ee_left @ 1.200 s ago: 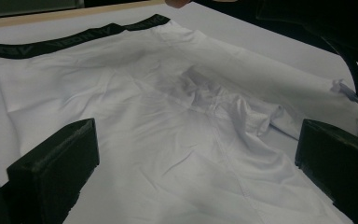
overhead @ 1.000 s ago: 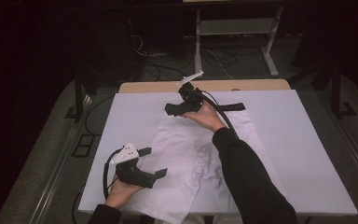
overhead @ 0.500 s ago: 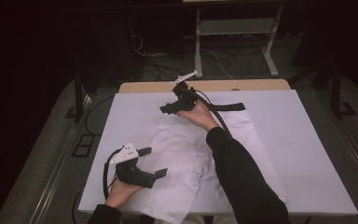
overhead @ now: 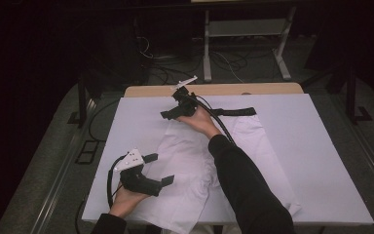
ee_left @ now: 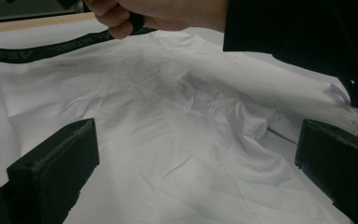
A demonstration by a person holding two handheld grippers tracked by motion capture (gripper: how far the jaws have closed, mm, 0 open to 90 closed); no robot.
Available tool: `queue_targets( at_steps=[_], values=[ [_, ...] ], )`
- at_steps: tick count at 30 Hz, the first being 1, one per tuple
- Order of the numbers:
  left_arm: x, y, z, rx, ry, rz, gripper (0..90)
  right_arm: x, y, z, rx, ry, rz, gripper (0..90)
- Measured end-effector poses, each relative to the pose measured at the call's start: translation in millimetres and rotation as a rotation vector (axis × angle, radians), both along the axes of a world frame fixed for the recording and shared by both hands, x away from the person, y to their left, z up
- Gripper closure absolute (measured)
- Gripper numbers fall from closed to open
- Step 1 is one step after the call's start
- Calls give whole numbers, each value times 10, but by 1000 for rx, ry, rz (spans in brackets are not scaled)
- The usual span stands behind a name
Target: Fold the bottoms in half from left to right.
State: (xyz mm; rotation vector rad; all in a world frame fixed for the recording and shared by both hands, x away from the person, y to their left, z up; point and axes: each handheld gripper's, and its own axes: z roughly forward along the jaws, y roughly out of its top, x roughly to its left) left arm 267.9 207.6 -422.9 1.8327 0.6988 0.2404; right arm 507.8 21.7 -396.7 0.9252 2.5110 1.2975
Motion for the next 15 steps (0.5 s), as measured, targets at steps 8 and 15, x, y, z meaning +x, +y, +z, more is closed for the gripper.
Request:
queue_targets(
  at_steps=[8,15],
  values=[
    [6,12,3,-5,-2,1,0,97,91,-66,1,-6,-22,18],
    [1,17,9,-7,-3,-1,0,148,123,-185,15,-4,-48,55]
  ],
)
